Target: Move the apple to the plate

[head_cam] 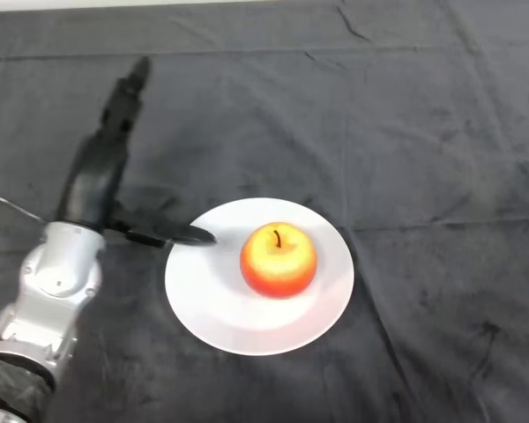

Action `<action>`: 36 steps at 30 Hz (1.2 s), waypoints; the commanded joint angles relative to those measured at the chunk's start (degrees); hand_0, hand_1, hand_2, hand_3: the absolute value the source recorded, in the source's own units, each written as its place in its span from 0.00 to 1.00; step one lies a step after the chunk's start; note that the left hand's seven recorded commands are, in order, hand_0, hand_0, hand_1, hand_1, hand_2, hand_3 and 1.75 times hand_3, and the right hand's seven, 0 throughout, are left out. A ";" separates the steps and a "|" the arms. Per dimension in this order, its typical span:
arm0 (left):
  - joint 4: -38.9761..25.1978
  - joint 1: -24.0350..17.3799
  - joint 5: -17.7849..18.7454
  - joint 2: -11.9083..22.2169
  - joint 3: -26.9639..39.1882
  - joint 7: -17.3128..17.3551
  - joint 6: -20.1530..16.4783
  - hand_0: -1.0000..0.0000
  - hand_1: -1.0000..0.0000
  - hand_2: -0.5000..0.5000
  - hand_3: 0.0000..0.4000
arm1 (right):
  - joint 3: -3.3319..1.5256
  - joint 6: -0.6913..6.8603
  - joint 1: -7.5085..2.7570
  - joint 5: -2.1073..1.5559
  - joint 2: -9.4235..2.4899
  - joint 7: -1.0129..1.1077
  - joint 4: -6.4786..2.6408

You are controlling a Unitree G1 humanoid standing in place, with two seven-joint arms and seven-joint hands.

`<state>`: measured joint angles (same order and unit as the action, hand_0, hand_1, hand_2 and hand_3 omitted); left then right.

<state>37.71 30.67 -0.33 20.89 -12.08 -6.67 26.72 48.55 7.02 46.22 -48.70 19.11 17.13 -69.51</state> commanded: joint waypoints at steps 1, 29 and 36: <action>2.55 2.95 0.68 2.93 2.26 -1.21 1.05 1.00 1.00 0.50 0.00 | 0.70 -0.21 1.02 -0.77 1.03 -0.15 1.98; 11.40 3.00 4.50 13.19 19.24 -5.59 3.86 1.00 1.00 0.50 0.00 | 0.76 -0.25 1.13 -0.81 1.14 -0.05 1.71; 13.29 2.59 5.34 15.38 23.10 -7.50 4.55 1.00 1.00 0.50 0.00 | 0.79 -0.27 1.17 -0.82 1.17 -0.01 1.60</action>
<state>49.43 31.34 4.20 32.20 9.76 -13.43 30.13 48.55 7.03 46.22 -48.71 19.11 17.13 -69.51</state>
